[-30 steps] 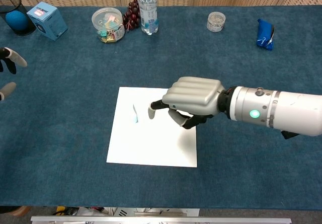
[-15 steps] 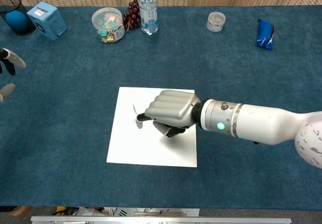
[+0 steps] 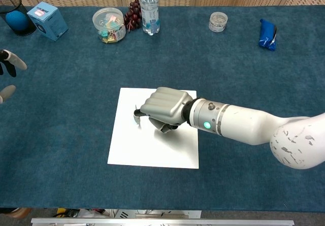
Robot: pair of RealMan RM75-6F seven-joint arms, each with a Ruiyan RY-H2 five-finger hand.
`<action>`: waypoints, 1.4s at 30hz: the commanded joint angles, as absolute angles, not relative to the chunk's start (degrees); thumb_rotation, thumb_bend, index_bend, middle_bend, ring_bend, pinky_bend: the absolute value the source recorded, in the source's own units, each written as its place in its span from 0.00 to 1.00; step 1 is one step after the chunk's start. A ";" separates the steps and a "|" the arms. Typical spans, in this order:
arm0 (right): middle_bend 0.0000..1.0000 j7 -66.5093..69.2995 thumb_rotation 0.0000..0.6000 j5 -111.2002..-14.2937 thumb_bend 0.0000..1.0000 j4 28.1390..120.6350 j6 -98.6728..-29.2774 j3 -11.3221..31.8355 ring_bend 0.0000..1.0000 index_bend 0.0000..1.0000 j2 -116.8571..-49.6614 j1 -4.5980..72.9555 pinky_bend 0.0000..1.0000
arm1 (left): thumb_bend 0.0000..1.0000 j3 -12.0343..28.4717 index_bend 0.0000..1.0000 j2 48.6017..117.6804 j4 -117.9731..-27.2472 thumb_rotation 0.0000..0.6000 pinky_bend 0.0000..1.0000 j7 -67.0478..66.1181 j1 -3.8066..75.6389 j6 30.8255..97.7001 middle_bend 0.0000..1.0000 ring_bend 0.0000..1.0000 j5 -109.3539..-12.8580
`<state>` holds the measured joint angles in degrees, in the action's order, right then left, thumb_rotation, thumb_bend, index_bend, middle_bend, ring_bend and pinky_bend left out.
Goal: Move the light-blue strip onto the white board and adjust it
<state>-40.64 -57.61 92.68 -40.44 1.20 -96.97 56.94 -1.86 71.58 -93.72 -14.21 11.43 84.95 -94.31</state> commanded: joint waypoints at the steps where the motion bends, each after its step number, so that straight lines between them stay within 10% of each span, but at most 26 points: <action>1: 1.00 -41.01 1.00 -56.83 1.00 92.11 -41.06 0.96 1.00 0.28 -97.66 57.48 1.00 | 0.34 -1.82 0.36 71.50 -93.68 1.00 0.55 -14.05 11.38 84.89 0.47 0.45 -94.45; 42: 1.00 -41.77 1.00 -51.28 1.00 91.99 -44.08 -1.58 1.00 0.28 -98.93 60.50 1.00 | 0.33 -1.03 0.36 71.30 -93.24 1.00 0.55 -13.15 10.94 84.20 0.47 0.45 -94.91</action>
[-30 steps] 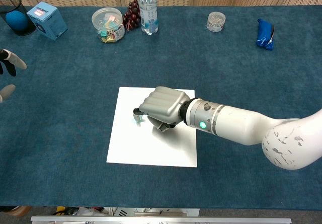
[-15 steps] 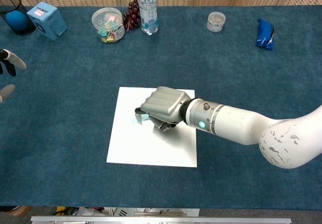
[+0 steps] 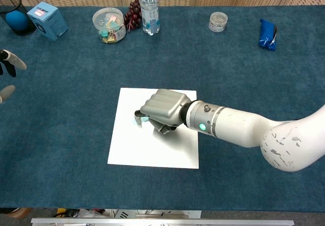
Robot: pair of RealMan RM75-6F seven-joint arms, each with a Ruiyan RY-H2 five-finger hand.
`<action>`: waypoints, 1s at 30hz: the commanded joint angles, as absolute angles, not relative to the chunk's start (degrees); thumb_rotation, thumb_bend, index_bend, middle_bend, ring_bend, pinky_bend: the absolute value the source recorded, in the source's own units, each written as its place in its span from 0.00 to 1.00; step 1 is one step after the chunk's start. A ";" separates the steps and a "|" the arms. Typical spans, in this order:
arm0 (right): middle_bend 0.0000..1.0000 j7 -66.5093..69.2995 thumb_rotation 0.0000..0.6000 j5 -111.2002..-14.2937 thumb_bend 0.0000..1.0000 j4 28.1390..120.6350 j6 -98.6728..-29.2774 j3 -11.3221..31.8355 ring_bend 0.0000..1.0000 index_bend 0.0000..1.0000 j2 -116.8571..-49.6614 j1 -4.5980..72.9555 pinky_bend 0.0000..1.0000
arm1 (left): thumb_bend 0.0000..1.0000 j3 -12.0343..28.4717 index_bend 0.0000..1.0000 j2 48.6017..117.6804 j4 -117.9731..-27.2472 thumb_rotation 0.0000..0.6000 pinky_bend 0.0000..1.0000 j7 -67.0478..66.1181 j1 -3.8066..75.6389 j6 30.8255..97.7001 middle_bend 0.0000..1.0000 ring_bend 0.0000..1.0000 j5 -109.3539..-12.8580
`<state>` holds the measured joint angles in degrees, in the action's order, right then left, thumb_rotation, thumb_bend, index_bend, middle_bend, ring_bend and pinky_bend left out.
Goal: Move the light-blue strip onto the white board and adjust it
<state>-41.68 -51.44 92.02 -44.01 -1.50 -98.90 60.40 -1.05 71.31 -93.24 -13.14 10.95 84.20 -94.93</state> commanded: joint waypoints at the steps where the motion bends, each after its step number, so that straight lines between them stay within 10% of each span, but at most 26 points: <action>1: 1.00 -41.81 1.00 -51.16 1.00 91.99 -44.13 -1.61 1.00 0.28 -98.92 60.56 1.00 | 0.34 -1.01 0.36 71.31 -93.25 1.00 0.55 -13.17 10.94 84.16 0.47 0.45 -94.89; 30: 1.00 -38.89 1.00 -51.43 1.00 89.69 -44.05 -0.61 1.00 0.28 -101.20 61.34 1.00 | 0.33 -0.53 0.36 70.92 -93.14 1.00 0.55 -12.74 10.63 84.12 0.47 0.45 -94.36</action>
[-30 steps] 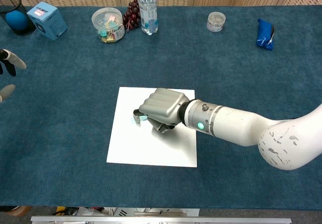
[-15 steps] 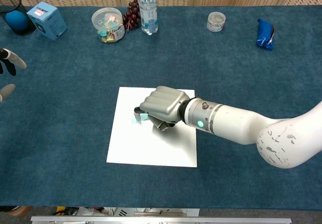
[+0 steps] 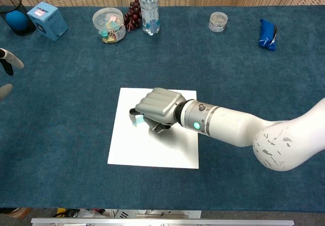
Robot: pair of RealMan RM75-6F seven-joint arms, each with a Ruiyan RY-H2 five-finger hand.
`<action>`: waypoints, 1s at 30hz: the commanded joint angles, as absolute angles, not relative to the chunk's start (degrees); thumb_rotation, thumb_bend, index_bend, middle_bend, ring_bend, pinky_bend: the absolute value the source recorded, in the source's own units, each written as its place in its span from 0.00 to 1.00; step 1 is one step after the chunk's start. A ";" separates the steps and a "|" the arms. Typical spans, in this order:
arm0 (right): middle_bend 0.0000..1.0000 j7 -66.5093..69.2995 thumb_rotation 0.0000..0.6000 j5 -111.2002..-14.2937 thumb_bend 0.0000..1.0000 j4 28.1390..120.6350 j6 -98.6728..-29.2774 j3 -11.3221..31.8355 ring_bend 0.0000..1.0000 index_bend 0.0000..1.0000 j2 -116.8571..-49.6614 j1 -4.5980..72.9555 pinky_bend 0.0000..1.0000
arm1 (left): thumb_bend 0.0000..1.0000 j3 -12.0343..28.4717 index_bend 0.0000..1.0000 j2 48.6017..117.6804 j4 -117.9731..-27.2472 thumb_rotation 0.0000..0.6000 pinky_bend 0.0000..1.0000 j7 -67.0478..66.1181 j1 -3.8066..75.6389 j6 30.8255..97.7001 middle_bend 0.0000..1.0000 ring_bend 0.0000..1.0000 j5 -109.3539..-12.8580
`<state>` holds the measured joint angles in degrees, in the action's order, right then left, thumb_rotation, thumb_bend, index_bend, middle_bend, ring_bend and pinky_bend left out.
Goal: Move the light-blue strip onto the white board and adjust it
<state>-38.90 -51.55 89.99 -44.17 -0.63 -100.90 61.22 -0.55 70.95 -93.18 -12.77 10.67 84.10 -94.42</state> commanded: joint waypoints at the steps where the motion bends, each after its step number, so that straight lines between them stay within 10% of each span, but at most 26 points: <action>1: 1.00 -38.93 1.00 -51.36 1.00 89.50 -44.01 -0.61 1.00 0.28 -101.41 61.42 1.00 | 0.33 -0.54 0.36 70.89 -93.10 1.00 0.55 -12.71 10.59 84.12 0.47 0.45 -94.31; 30: 1.00 -37.11 1.00 -53.20 1.00 93.51 -46.63 -0.16 1.00 0.28 -98.52 60.45 1.00 | 0.33 -0.20 0.36 70.73 -93.10 1.00 0.55 -12.50 10.26 84.54 0.47 0.45 -94.19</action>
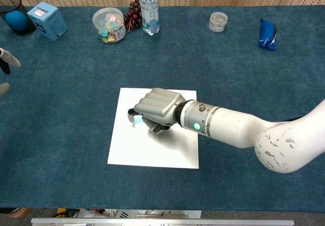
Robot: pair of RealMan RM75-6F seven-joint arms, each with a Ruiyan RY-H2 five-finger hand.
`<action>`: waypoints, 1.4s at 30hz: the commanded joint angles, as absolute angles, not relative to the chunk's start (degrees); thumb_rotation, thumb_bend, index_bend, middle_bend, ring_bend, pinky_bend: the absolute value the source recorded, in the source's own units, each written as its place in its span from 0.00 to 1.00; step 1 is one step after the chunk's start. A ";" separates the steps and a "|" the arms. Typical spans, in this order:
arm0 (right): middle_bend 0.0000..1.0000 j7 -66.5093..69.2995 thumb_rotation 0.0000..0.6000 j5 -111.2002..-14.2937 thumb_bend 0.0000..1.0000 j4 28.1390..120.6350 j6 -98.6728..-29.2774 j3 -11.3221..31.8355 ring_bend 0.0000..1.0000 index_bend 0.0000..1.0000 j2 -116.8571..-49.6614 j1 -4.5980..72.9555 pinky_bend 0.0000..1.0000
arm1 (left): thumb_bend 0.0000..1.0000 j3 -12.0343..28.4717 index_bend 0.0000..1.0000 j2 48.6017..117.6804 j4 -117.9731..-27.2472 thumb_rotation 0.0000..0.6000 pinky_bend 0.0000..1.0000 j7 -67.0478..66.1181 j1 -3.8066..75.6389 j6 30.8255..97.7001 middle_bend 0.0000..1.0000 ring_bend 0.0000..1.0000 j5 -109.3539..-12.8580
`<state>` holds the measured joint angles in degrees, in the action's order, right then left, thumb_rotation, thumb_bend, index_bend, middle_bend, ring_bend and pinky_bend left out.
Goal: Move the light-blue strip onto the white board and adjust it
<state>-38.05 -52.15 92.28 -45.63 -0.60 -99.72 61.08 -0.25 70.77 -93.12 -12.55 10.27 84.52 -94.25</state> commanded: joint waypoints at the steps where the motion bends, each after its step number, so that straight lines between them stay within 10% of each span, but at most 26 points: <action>1: 1.00 -36.59 1.00 -53.89 1.00 94.48 -47.35 0.00 1.00 0.28 -97.39 60.02 1.00 | 0.33 -0.11 0.36 70.68 -93.04 1.00 0.55 -12.38 10.24 84.56 0.47 0.45 -94.05; 8: 1.00 -34.37 1.00 -59.58 0.97 100.54 -54.74 -0.09 1.00 0.28 -88.11 55.80 1.00 | 0.34 0.71 0.36 70.43 -92.32 1.00 0.55 -11.00 10.05 85.02 0.47 0.45 -92.85; 17: 0.96 -31.99 1.00 -64.37 0.31 106.32 -66.73 -3.11 0.98 0.28 -73.65 46.05 0.93 | 0.34 2.93 0.34 70.35 -89.92 1.00 0.50 -8.41 9.98 85.16 0.44 0.43 -89.24; 25: 0.59 -27.36 1.00 -67.12 0.07 106.92 -75.79 -5.97 0.60 0.27 -64.54 35.95 0.60 | 0.33 4.26 0.29 69.20 -88.24 1.00 0.38 -6.73 9.62 83.26 0.36 0.33 -84.19; 31: 0.39 -23.13 1.00 -69.00 0.03 103.42 -82.86 -6.47 0.34 0.22 -62.00 28.26 0.41 | 0.33 5.04 0.24 69.52 -86.15 1.00 0.33 -3.58 8.49 85.09 0.31 0.28 -83.15; 42: 0.39 -19.64 1.00 -72.37 0.03 100.95 -88.14 -7.28 0.33 0.22 -60.04 18.73 0.39 | 0.33 5.25 0.25 70.16 -85.36 1.00 0.33 -2.70 6.39 88.59 0.31 0.28 -83.11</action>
<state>-20.14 -71.84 101.35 -87.70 -7.23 -60.27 19.40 5.27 70.15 -85.32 -2.67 6.43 88.55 -83.10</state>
